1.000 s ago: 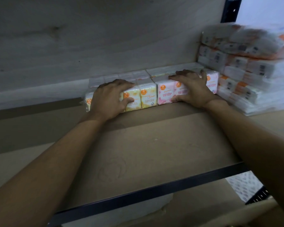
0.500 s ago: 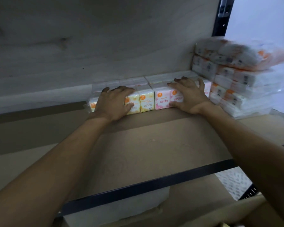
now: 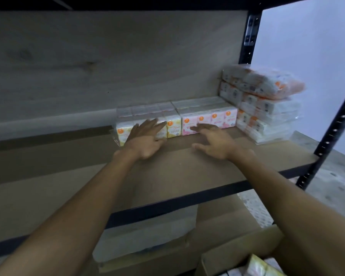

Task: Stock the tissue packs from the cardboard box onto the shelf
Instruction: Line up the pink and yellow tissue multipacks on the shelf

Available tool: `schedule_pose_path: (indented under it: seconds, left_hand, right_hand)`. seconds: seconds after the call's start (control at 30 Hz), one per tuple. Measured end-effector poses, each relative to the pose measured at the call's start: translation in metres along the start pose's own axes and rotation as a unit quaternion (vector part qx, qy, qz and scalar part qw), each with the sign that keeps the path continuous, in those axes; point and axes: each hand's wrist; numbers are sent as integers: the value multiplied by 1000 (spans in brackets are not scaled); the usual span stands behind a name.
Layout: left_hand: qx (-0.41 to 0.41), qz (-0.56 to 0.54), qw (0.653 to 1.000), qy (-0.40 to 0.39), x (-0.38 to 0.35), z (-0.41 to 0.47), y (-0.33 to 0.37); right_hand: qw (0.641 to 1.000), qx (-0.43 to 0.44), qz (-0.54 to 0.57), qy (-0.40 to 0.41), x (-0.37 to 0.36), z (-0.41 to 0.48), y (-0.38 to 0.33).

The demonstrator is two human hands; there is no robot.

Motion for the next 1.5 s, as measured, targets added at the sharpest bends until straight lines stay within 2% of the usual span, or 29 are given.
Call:
schedule_pose_path:
  seconds: [0.23, 0.6, 0.77, 0.87, 1.07, 1.2, 1.4, 1.5]
  left_hand:
    - [-33, -41, 998, -35, -15, -65, 42]
    - [-178, -68, 980, -53, -72, -132, 147]
    - [-226, -60, 972, -11, -113, -151, 183]
    - [-241, -52, 966, -71, -145, -160, 200]
    - [-205, -92, 957, -185, -216, -170, 218]
    - [-144, -120, 946, -265, -263, -168, 219]
    - [-33, -142, 927, -345, -343, -152, 219]
    - [-5, -132, 922, -363, -380, -142, 216]
  right_hand:
    - [999, -23, 15, -34, 1, -75, -19]
    - [995, -96, 9, 34, -4, -214, 9]
    - [989, -142, 11, 24, -23, -270, 33]
    - [981, -188, 39, -2, -48, -305, 56]
    - [946, -300, 86, -85, -106, -359, 106]
    - [927, -338, 108, -126, -138, -378, 134]
    - [887, -399, 133, -190, -186, -389, 176]
    - [876, -414, 123, -213, -208, -386, 197]
Point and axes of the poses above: each hand's wrist, its own z-axis towards the middle knuckle, its own x-axis out of the back of the hand, y = z × x, and after that the axes turned 2 degrees about -y, right-handed
